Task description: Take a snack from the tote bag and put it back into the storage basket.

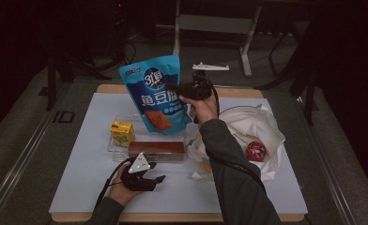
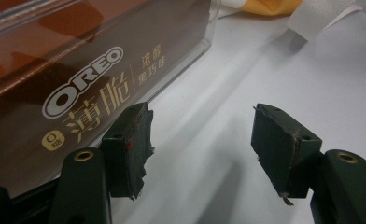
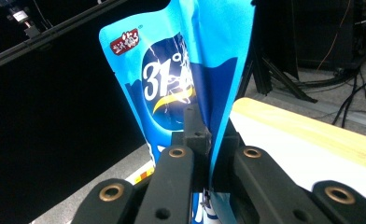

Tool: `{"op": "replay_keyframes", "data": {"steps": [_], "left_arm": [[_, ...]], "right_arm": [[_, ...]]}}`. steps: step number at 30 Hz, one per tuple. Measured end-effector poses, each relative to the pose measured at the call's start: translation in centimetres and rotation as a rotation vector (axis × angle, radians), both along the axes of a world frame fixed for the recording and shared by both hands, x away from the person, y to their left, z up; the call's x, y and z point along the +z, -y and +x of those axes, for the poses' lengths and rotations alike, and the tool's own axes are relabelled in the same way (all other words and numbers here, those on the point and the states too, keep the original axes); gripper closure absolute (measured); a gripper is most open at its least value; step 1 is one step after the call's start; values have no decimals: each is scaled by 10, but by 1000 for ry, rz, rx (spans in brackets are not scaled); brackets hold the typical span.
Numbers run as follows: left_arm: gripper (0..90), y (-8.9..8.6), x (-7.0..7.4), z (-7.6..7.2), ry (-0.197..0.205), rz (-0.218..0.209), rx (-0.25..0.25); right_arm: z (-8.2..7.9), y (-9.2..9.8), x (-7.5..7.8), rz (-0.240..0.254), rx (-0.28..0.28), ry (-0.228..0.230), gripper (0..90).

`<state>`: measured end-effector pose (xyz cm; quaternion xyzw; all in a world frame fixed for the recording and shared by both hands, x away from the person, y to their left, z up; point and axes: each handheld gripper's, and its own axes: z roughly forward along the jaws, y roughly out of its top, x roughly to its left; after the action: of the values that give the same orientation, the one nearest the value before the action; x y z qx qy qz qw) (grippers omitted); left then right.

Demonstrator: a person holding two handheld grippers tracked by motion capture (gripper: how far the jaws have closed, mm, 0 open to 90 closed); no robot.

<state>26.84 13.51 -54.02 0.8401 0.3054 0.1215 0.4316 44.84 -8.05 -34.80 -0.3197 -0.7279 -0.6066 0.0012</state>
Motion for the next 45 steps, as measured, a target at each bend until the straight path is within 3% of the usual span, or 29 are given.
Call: {"op": "replay_keyframes", "data": {"steps": [33,45], "left_arm": [[376,1,0,-2,11,-1,5],[375,1,0,-1,10,-1,4]], "right_arm": [[11,-43,-35,-51,-13,-52,886],[12,-36,-49,-71,-13,-43,885]]}}
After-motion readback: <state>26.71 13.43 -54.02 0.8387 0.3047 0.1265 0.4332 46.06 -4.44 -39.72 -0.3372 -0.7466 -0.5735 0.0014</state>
